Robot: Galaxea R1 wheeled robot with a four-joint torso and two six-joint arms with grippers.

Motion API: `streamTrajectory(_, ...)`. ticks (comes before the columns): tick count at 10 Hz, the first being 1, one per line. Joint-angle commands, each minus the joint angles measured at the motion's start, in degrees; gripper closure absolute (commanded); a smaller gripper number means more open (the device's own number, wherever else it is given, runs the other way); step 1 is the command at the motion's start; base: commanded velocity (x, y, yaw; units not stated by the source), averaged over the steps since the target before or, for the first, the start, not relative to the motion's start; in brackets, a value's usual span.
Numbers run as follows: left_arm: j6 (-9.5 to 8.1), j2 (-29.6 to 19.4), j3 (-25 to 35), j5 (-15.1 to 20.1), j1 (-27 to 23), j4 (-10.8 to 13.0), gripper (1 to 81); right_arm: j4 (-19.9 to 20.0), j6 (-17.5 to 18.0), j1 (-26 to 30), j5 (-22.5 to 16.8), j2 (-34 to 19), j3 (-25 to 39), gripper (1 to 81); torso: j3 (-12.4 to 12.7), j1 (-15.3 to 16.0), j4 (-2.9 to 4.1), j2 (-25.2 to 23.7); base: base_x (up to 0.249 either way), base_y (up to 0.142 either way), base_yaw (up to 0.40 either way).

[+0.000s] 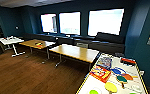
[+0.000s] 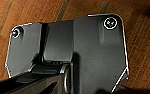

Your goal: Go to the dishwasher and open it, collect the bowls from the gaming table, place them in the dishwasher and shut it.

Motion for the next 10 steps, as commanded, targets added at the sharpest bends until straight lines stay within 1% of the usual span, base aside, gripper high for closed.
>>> streamTrajectory(1,0.21,-0.05,0.04,2.82,-3.23,0.10,1.0,-0.03,-0.14,2.99,-2.97,-0.05,-0.15,1.0,0.00,0.00,0.00,0.00,0.107,0.134,0.000)
streamTrajectory(4,0.21,-0.05,0.04,2.82,-3.23,0.01,1.0,-0.03,-0.14,2.99,-2.97,-0.05,-0.06,1.0,0.00,0.00,0.00,0.00,0.104,0.131,0.000)
streamTrajectory(5,0.21,-0.05,0.04,2.82,-3.14,0.01,1.0,-0.03,-0.14,2.99,-2.97,-0.05,-0.06,1.0,0.00,0.00,0.00,0.00,0.085,0.066,0.000)
streamTrajectory(6,0.21,-0.05,0.04,2.82,-3.23,-0.07,1.0,-0.03,-0.14,2.99,-2.97,-0.05,-0.06,1.0,0.00,0.02,0.00,0.00,0.067,0.000,0.000)
streamTrajectory(10,-0.14,-0.23,0.04,2.82,-3.23,-0.25,1.0,-0.12,-0.14,2.99,-2.97,-0.05,0.03,1.0,0.00,0.00,0.00,0.00,0.000,0.000,0.000)
